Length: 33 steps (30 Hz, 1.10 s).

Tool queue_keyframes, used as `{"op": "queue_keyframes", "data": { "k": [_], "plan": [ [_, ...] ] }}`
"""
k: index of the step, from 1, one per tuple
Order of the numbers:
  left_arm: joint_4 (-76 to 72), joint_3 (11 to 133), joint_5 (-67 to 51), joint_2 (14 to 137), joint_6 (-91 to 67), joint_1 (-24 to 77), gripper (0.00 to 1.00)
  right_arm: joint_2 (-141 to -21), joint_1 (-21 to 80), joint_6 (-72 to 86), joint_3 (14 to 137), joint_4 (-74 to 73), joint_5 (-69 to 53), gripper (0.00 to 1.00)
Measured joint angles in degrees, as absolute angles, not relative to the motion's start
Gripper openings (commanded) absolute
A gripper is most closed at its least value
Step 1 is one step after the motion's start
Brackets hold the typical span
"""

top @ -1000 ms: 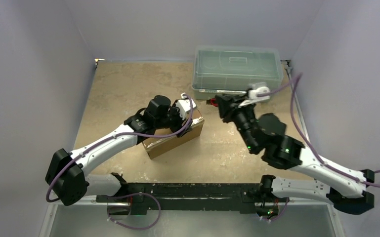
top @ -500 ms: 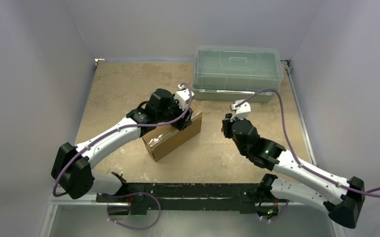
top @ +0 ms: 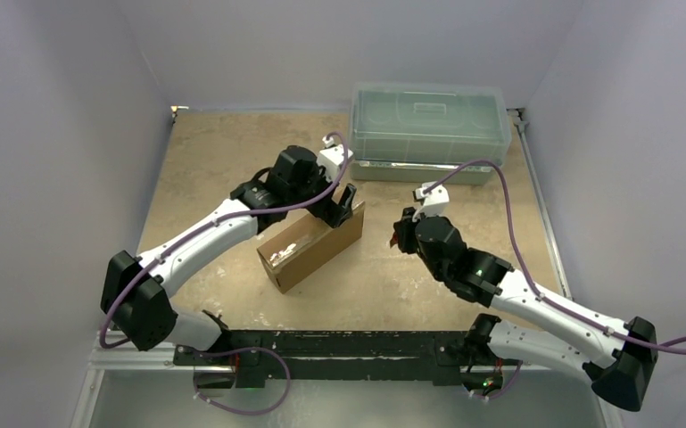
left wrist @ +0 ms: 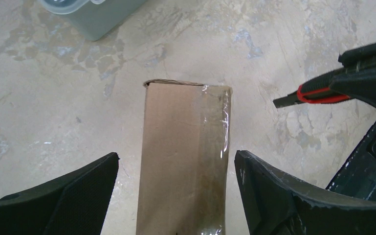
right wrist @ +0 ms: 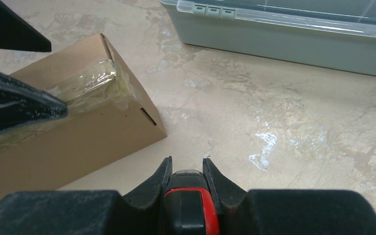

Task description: Unpack the express box

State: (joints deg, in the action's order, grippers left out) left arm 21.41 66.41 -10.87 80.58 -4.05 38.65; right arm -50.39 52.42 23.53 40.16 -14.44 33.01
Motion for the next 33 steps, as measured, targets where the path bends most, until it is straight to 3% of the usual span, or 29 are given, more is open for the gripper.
{"op": "queue_keyframes", "data": {
  "k": [11,19,23,33],
  "plan": [
    [30.04,69.8,-6.33,76.84,-9.56,37.95,0.9,-49.32,50.33,29.8,40.49,-11.64,26.63,0.0],
    [31.33,65.78,-8.29,71.02,-11.4,37.78,0.95,-49.89,36.34,39.07,40.62,-3.46,10.26,0.0],
    [32.49,65.71,-7.68,72.07,-11.2,37.78,0.94,-53.21,34.0,42.78,40.56,2.42,1.37,0.0],
    [32.45,64.79,-11.29,74.78,-11.11,37.78,0.84,-58.89,34.06,46.5,39.57,9.13,-7.81,0.0]
  ]
}}
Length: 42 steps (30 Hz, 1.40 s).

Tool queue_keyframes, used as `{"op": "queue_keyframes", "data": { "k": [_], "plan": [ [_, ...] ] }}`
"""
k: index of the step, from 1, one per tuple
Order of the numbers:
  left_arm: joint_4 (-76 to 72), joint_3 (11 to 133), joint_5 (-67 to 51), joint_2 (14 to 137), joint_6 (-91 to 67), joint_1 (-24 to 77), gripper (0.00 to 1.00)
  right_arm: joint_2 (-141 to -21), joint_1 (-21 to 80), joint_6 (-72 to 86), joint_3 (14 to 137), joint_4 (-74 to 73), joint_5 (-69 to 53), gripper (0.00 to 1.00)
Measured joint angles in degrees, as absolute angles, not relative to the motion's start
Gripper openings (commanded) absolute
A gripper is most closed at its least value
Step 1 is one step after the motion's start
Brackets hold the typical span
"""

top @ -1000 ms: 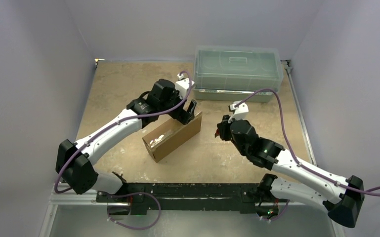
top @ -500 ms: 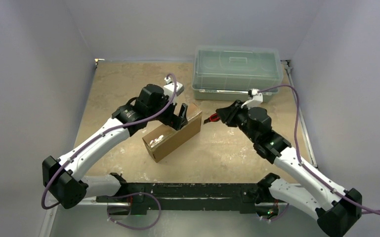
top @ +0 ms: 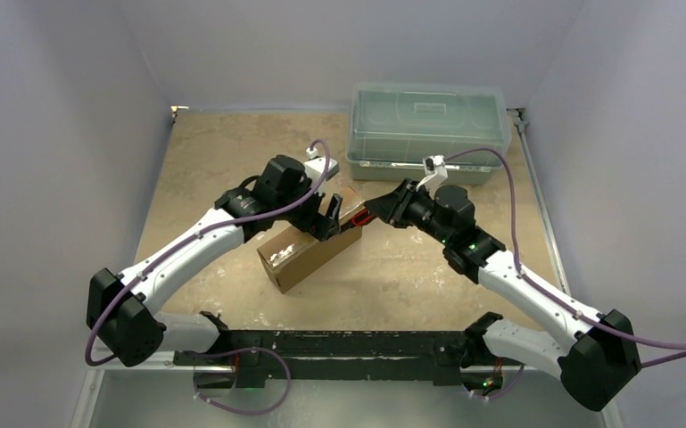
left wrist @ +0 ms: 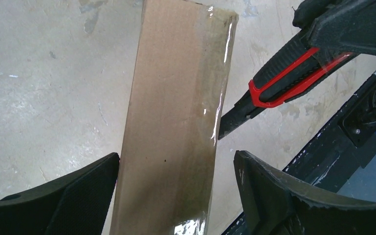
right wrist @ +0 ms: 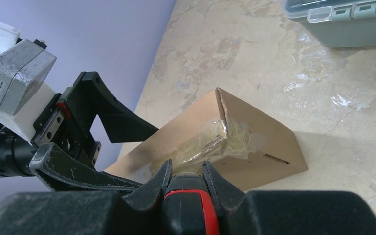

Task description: Unpack the express box

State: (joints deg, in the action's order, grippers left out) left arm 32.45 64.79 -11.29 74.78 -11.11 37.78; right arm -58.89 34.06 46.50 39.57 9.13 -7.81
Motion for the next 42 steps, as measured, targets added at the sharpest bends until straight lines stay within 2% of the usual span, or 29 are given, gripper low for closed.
{"op": "queue_keyframes", "data": {
  "k": [3,14,19,23,31,38,42],
  "plan": [
    [32.47,64.36,-11.27,74.78,-11.2,37.78,0.79,-59.24,34.06,46.26,39.57,9.08,-8.1,0.0],
    [32.21,64.1,-9.37,75.31,-11.97,37.71,0.42,-55.0,34.06,38.28,41.58,-1.32,1.63,0.0],
    [29.21,63.0,-11.29,75.18,-16.03,34.35,0.41,-52.4,34.06,34.37,43.57,-5.45,6.59,0.0],
    [17.93,55.68,-17.32,72.38,-24.73,27.24,0.39,-50.81,34.06,31.97,44.4,-7.73,8.75,0.0],
    [-25.43,28.77,-28.84,73.89,-58.65,25.17,0.37,-50.61,34.06,29.34,45.01,-9.89,9.45,0.0],
    [-46.78,15.29,-19.38,75.18,-72.14,27.75,0.41,-50.54,34.06,28.18,45.32,-9.93,9.3,0.0],
    [-53.91,11.51,-10.87,76.16,-75.64,30.24,0.36,-51.44,34.06,27.81,46.54,-9.82,8.6,0.0]
  ]
}}
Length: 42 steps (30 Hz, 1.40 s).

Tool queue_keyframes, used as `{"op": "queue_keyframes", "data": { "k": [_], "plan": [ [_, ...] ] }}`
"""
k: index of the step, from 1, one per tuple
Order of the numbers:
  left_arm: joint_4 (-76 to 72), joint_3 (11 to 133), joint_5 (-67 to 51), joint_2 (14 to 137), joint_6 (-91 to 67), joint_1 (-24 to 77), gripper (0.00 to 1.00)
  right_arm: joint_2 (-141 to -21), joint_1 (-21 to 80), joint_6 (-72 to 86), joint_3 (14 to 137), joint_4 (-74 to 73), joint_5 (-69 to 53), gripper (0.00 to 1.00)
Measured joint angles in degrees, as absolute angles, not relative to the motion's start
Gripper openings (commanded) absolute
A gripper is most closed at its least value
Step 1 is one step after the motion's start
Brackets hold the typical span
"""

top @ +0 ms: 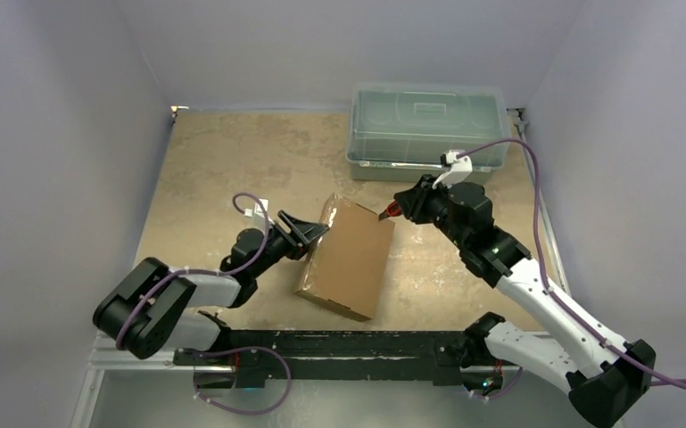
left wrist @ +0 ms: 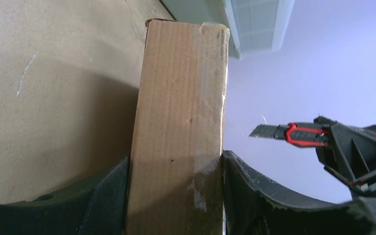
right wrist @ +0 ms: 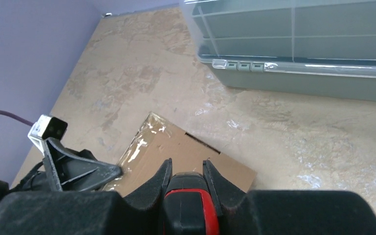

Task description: Unpack the express box

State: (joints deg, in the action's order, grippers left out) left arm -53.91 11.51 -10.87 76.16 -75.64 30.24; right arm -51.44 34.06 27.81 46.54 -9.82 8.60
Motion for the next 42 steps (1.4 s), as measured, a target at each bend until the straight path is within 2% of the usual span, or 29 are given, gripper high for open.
{"op": "queue_keyframes", "data": {
  "k": [2,5,7,11,15,18,20,23,27,29,33,38,42],
  "plan": [
    [-58.0,10.94,-8.08,79.09,-77.71,31.05,0.36,-52.29,34.06,27.75,47.16,-9.67,7.81,0.0],
    [-67.9,10.26,-5.19,87.29,-82.04,31.57,0.43,-53.39,34.06,27.59,47.42,-9.52,6.94,0.0],
    [-74.91,9.41,-3.51,92.6,-84.31,31.99,0.52,-53.95,34.06,27.51,47.46,-9.54,6.46,0.0],
    [-81.47,8.8,-2.87,97.82,-85.95,32.58,0.76,-54.33,34.06,27.35,47.55,-9.56,6.26,0.0],
    [-76.99,8.71,-4.64,95.72,-82.78,32.67,0.92,-54.63,34.06,27.31,47.66,-9.45,5.91,0.0],
    [-60.51,11.94,-5.3,88.09,-75.88,32.77,0.99,-55.31,34.06,27.27,47.66,-9.43,5.41,0.0],
    [-41.58,18.41,-2.74,81.38,-69.52,33.19,0.99,-55.9,34.06,27.18,47.66,-9.41,5.08,0.0],
    [-22.02,26.28,4.32,73.56,-62.48,33.39,0.99,-56.93,34.15,27.09,47.66,-9.19,4.78,0.0],
    [-2.0,34.0,12.25,66.72,-53.3,32.27,0.99,-58.98,35.2,27.03,47.7,-8.86,4.89,0.0],
    [5.04,36.58,12.34,64.36,-48.21,29.23,0.97,-59.92,36.25,27.27,47.7,-9.26,5.1,0.0],
    [10.96,39.66,5.43,62.81,-40.58,21.37,0.82,-60.45,37.28,27.38,48.6,-13.41,9.98,0.0],
    [7.94,37.8,-10.48,65.41,-38.28,20.91,0.67,-59.72,37.12,24.93,49.25,-20.12,19.75,0.0],
    [5.15,32.6,-15.38,67.0,-38.87,20.97,0.57,-60.16,37.1,24.4,48.8,-21.5,20.78,0.0]
  ]
}}
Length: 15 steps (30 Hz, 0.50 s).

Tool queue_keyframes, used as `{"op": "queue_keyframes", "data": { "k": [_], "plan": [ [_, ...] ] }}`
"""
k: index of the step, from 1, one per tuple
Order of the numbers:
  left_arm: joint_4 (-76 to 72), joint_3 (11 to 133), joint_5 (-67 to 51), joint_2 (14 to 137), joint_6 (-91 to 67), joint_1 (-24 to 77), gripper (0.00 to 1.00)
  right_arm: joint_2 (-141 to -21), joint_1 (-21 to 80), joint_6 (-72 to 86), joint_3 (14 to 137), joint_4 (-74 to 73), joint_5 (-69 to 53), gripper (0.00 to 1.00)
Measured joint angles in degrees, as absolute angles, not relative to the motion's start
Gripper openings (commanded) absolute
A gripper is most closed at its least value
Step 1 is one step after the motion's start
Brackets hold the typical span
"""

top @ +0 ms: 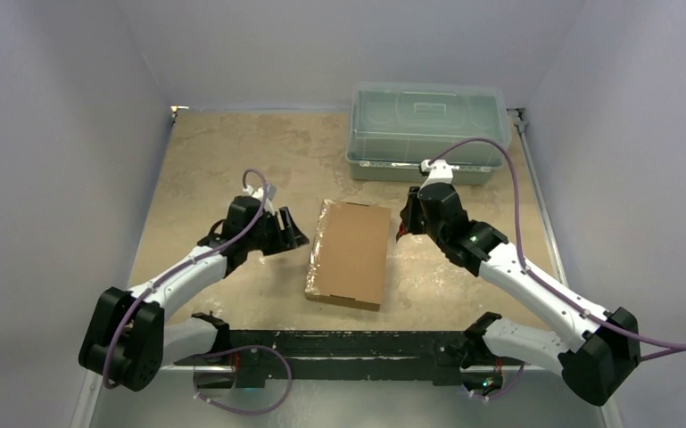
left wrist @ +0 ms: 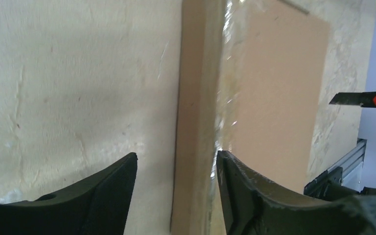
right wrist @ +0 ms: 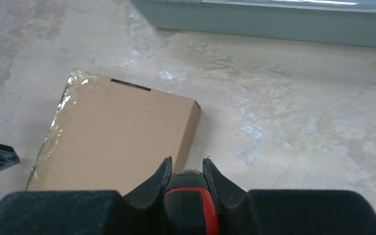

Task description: Unpack the express box

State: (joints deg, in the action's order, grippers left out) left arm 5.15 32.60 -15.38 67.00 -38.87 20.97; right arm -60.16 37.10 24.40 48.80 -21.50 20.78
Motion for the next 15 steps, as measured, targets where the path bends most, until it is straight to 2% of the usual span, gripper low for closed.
{"op": "queue_keyframes", "data": {
  "k": [7,12,15],
  "plan": [
    [-2.98,21.04,-18.59,63.96,-45.45,22.76,0.45,-64.75,37.04,26.09,45.25,-14.96,13.85,0.0],
    [-14.83,12.53,-17.26,60.16,-56.58,33.21,0.44,-73.49,35.51,22.74,51.31,-13.1,13.54,0.0],
    [-18.44,10.17,-16.62,59.46,-61.47,36.34,0.49,-77.3,35.35,20.64,55.22,-12.36,13.1,0.0]
  ]
}}
